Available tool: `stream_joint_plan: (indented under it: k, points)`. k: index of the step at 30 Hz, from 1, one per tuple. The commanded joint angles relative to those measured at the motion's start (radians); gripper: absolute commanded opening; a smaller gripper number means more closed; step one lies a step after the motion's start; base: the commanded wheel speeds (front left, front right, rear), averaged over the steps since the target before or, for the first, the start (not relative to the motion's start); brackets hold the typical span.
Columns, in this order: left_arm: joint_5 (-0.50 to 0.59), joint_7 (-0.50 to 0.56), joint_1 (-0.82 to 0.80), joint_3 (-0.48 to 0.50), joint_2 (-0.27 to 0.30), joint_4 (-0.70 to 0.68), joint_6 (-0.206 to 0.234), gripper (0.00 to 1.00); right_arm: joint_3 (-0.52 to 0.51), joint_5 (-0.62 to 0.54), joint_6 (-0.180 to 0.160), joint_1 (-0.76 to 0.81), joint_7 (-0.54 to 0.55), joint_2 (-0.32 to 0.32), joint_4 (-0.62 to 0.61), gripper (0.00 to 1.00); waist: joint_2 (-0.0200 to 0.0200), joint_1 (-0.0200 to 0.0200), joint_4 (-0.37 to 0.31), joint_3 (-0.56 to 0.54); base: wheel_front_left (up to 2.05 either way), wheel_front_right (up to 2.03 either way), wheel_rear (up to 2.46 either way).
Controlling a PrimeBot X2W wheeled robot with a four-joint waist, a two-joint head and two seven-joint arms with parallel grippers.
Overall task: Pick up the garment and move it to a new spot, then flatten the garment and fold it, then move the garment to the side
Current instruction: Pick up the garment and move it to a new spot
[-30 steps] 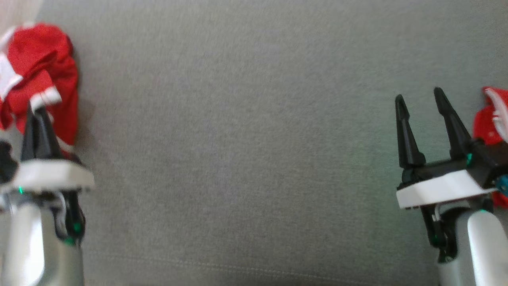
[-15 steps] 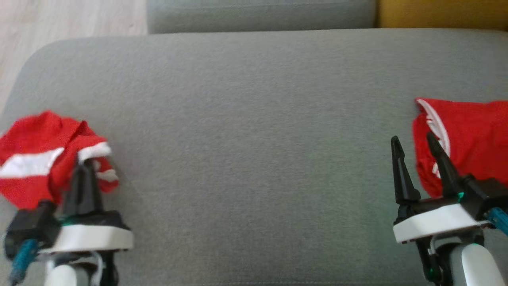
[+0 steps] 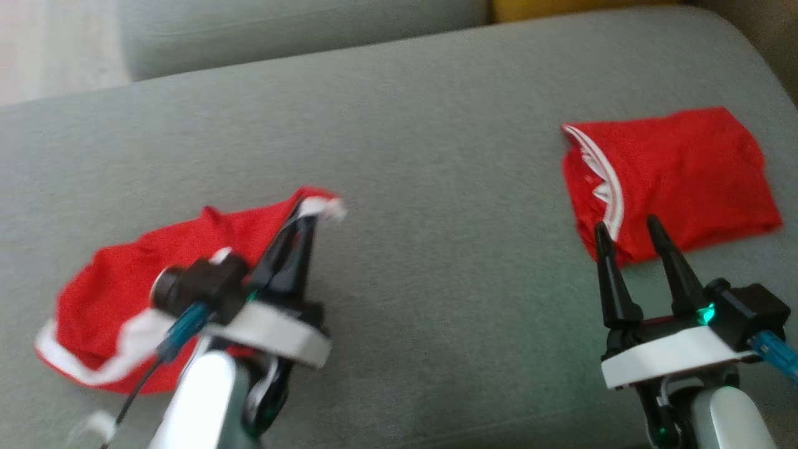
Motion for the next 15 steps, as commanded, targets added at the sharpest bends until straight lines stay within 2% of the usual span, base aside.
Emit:
stream_joint_plan:
  k: [1, 8, 15]
  points:
    - [-0.009, -0.01, -0.081, 0.004, -0.003, -0.02, -0.006, 0.0, 0.029, 0.009, 0.007, -0.049, -0.01, -0.003, -0.026, 1.0, 0.0, 0.0001, -0.055, 0.043, 0.0, 0.0, 0.0]
    - [0.003, -0.008, -0.23, -0.112, -0.004, 0.08, -0.017, 0.0, 0.044, 0.034, 0.007, -0.072, -0.034, -0.003, -0.014, 1.0, 0.0, 0.0001, -0.13, 0.123, 0.0, 0.0, 0.0]
    - [0.015, 0.039, -0.322, -0.209, 0.005, 0.271, -0.027, 0.0, 0.057, 0.058, 0.007, -0.099, -0.072, -0.003, 0.018, 1.0, 0.0, 0.0001, -0.165, 0.195, 0.0, 0.0, 0.0]
